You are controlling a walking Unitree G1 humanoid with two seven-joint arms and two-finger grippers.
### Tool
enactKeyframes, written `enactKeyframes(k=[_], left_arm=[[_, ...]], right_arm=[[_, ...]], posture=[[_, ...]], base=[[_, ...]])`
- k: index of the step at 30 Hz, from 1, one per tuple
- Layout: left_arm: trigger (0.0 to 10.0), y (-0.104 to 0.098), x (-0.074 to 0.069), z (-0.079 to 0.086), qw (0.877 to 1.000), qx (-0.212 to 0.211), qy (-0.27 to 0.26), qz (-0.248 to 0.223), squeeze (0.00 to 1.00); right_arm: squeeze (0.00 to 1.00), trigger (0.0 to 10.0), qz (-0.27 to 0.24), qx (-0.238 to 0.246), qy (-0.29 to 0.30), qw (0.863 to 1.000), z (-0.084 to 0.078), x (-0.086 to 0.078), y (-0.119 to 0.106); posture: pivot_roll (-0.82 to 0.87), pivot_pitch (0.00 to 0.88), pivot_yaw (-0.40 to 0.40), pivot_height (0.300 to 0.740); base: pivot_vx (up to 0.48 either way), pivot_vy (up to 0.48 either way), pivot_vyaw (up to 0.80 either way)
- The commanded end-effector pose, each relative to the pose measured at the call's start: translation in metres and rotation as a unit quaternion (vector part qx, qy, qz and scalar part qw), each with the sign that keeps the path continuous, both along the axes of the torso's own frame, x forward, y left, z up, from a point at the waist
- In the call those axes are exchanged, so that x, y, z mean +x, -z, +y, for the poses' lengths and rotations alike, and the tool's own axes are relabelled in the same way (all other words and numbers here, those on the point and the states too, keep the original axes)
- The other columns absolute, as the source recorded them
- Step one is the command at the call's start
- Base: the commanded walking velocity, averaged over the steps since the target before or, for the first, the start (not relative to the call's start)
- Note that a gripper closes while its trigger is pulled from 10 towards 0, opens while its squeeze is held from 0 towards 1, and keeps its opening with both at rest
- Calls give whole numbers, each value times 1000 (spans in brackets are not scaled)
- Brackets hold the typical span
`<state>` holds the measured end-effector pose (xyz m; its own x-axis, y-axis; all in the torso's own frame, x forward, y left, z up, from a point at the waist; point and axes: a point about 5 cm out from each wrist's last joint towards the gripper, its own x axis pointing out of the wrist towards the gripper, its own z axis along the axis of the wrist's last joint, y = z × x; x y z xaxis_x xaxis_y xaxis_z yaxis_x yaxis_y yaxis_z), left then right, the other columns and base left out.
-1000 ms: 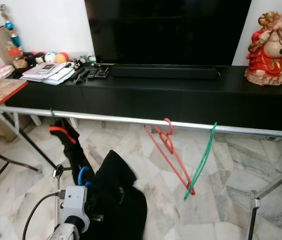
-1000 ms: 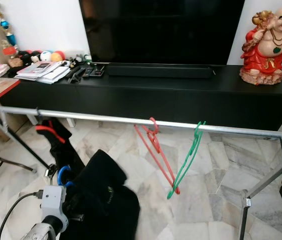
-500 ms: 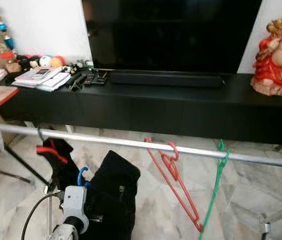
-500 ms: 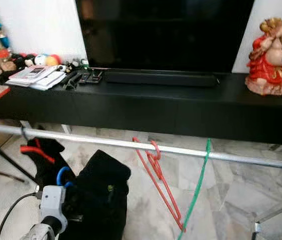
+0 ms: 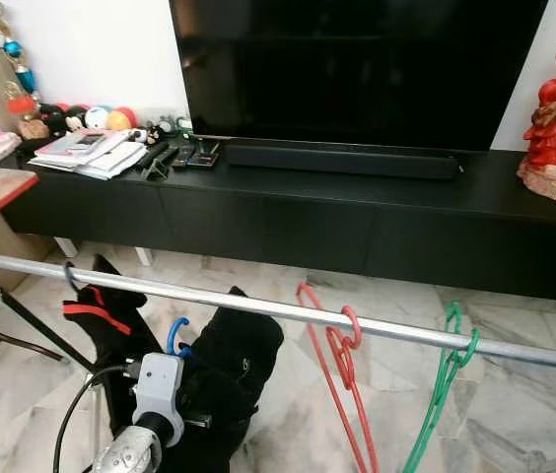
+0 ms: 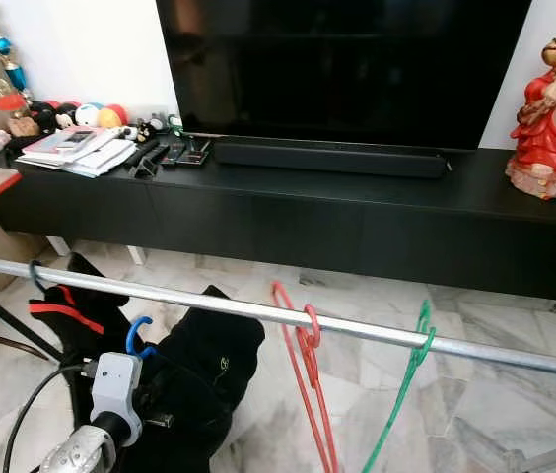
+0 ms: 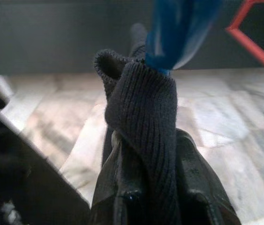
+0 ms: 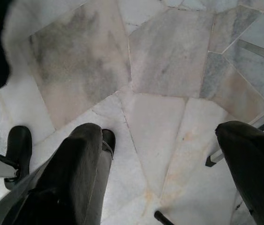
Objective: Hang hanger
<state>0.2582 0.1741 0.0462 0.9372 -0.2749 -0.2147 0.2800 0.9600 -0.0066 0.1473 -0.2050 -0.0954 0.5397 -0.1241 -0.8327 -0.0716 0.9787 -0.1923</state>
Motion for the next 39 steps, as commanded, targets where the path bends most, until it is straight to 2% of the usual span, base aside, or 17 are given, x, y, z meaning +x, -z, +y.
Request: enactKeyframes(k=[1, 4, 12, 17, 20, 29, 32, 39], left_arm=[[10000, -11, 9, -9, 999, 11, 47, -19, 0], [10000, -18, 19, -12, 997, 15, 65, -27, 0], [10000, -29, 39, -16, 996, 24, 73, -43, 0], [10000, -32, 52, -13, 998, 31, 37, -43, 0], [10000, -34, 58, -12, 999, 18, 20, -38, 0], [10000, -31, 66, -22, 999, 28, 14, -25, 0], [10000, -22, 69, -26, 999, 34, -3, 4, 0], [10000, -14, 69, -26, 998, 44, -22, 31, 0]], right_arm=[[0, 10000, 4, -1, 0, 1000, -1, -2, 1], [0, 10000, 3, -1, 0, 1000, 0, -1, 1], [0, 10000, 1, -1, 0, 1000, 1, 0, 0], [0, 10000, -1, -1, 0, 1000, 1, 1, 0], [0, 10000, -2, -1, 1, 1000, 0, 1, 0], [0, 10000, -1, -2, 1, 1000, -1, -1, 0], [0, 10000, 0, -2, 3, 1000, -4, -2, 0], [0, 10000, 1, -3, 3, 1000, -7, -4, 0]], posture=[[-10, 26, 41, 740], [-13, 20, 42, 740], [-20, 14, 46, 740], [-22, 22, 43, 740], [-24, 24, 43, 740], [-28, 31, 41, 740], [-29, 31, 41, 740], [-30, 34, 44, 740]], base=[[0, 0, 0], [0, 0, 0], [0, 0, 0], [0, 0, 0], [0, 0, 0], [0, 0, 0], [0, 0, 0], [0, 0, 0]])
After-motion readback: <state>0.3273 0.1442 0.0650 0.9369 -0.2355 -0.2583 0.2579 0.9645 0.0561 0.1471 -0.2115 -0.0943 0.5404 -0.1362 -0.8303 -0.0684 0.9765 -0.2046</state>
